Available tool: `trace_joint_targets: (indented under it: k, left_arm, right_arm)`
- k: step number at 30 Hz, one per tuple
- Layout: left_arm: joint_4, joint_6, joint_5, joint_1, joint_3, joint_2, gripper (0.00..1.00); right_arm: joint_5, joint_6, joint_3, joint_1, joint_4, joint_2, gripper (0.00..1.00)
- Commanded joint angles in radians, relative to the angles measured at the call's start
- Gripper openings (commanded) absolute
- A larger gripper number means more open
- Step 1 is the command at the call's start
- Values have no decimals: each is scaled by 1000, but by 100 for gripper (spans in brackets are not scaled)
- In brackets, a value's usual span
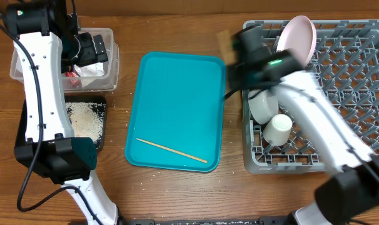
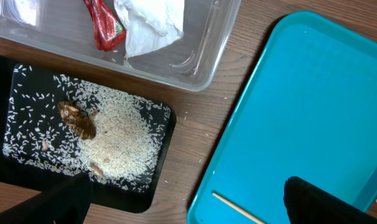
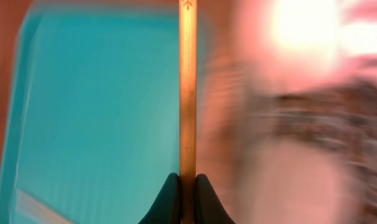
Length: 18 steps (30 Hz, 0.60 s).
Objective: Sort waste into correct bins and load items into the dishwasher
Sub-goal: 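Carry the chopstick to the rack and lay it across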
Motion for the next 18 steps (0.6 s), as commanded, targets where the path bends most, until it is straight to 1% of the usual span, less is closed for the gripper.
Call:
trace_joint_targets:
  k: [1, 3, 5, 7, 9, 11, 14, 15, 16, 18]
  left_arm:
    - [-2, -14, 4, 1, 13, -23, 100]
    - [-2, -14, 4, 1, 13, -23, 100]
    - [-2, -14, 4, 1, 13, -23, 100]
    - [-2, -14, 4, 1, 13, -23, 100]
    - [-2, -14, 4, 1, 13, -23, 100]
    - [-2, -14, 4, 1, 13, -23, 100]
    - [-2, -14, 4, 1, 13, -23, 100]
    - [-2, -14, 4, 1, 13, -23, 100]
    - [-2, -14, 4, 1, 13, -23, 100]
    - [-2, -14, 4, 1, 13, -23, 100]
  right_arm:
    - [67, 224, 26, -204, -34, -68, 4]
    - [66, 270, 10, -335, -44, -60, 4]
    - [60, 327, -12, -435, -44, -43, 4]
    - [21, 351, -30, -506, -43, -17, 4]
    - [-17, 350, -44, -543, -43, 7, 4]
    - [-38, 337, -55, -557, -44, 26, 18]
    - [-42, 301, -56, -557, -44, 35, 45]
    - [-43, 293, -56, -556, -42, 34, 50]
    - [-43, 293, -56, -556, -42, 32, 52]
    - [-46, 290, -56, -556, -44, 23, 53]
